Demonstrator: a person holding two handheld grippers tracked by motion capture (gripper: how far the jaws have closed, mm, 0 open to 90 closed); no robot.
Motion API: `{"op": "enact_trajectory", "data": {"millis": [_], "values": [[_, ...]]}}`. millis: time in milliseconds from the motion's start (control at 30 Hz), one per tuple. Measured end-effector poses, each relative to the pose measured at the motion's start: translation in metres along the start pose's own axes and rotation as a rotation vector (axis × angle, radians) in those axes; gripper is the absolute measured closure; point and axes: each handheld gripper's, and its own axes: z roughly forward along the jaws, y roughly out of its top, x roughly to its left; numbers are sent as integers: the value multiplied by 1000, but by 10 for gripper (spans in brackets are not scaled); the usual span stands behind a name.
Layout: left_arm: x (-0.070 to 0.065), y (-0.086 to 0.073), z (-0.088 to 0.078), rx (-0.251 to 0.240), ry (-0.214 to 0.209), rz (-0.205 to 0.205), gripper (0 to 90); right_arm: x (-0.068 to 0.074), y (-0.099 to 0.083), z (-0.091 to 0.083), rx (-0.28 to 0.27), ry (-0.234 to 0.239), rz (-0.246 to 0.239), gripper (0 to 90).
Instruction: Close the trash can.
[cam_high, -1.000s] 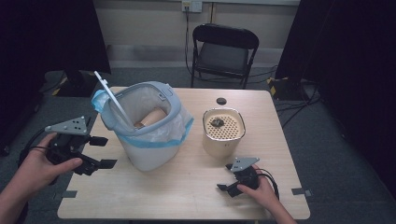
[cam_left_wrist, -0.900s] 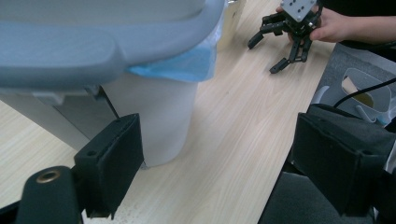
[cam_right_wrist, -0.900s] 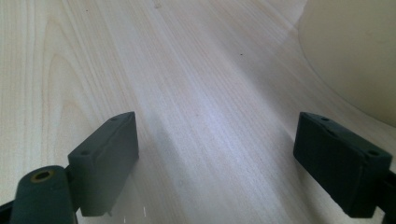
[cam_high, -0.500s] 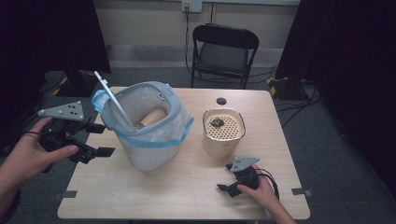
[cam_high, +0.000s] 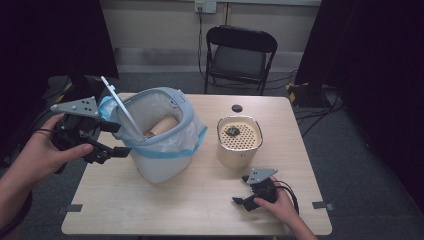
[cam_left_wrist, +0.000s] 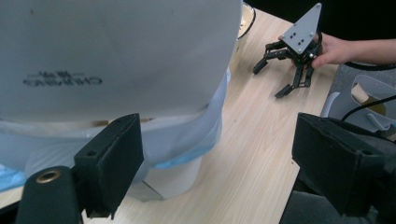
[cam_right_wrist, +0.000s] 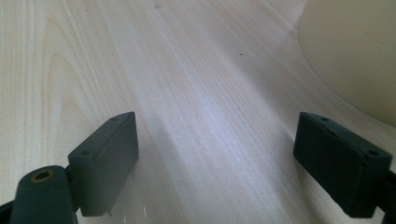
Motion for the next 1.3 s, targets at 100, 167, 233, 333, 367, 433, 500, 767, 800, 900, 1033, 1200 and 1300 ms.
{"op": "enact_trajectory", "data": {"millis": [100, 167, 233, 333, 367, 433, 500, 767, 800, 900, 1033, 1200, 1300], "values": [[0, 4, 2, -3, 4, 6, 161, 0, 0, 0, 0, 0, 0, 135], [0, 6, 3, -5, 7, 7, 161, 0, 0, 0, 0, 0, 0, 135], [0, 9, 4, -8, 12, 13, 161, 0, 0, 0, 0, 0, -1, 135], [0, 12, 5, -16, 19, 20, 164, 0, 0, 0, 0, 0, -1, 135], [1, 13, 5, -18, 18, 27, 165, 0, 0, 0, 0, 0, 0, 135], [1, 15, 6, -24, 24, 22, 165, 0, 0, 0, 0, 0, 0, 135], [2, 16, 6, -19, 28, 19, 165, 0, 0, 0, 0, 0, 0, 135], [3, 21, 7, -9, 43, 35, 165, 0, 0, 0, 0, 1, 0, 134], [3, 22, 8, -13, 43, 38, 165, 0, 0, 0, 0, 1, -1, 134], [4, 26, 11, -24, 38, 28, 165, 0, 0, 0, 0, 1, -1, 133], [5, 30, 17, -29, 35, 25, 164, 0, 0, 0, 0, 1, 0, 133], [7, 32, 21, -33, 39, 22, 164, 0, 0, 0, 2, 4, -5, 121], [8, 31, 21, -33, 45, 8, 163, 0, 0, 1, 0, 11, -4, 118]]}}
